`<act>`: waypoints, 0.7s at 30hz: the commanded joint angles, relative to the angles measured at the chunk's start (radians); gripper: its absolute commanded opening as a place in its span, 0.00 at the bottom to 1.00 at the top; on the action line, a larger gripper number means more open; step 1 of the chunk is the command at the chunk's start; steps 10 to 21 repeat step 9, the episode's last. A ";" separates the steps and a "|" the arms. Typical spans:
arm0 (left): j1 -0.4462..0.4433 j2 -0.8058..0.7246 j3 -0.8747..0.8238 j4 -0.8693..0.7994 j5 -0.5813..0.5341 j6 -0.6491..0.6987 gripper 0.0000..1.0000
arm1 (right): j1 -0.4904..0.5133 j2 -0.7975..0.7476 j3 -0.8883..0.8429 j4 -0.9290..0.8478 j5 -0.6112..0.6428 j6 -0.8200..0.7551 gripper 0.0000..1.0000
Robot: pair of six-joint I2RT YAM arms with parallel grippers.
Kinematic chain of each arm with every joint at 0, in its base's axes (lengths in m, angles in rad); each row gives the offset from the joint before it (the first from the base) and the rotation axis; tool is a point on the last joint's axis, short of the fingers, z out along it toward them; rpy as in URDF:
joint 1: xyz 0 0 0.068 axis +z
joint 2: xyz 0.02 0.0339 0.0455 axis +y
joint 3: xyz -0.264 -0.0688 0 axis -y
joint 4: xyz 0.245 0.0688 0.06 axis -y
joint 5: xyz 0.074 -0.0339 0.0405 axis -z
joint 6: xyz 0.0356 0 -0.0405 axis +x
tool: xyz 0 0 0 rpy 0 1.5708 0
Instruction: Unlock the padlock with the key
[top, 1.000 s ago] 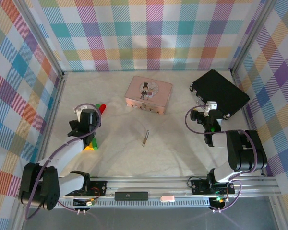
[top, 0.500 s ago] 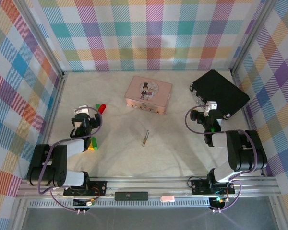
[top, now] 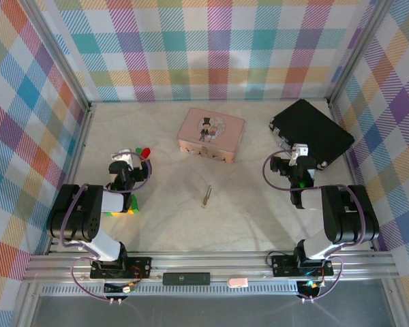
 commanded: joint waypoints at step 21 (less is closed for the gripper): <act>-0.015 -0.001 0.028 -0.001 0.004 0.028 1.00 | -0.008 0.001 0.000 0.033 -0.020 -0.002 0.99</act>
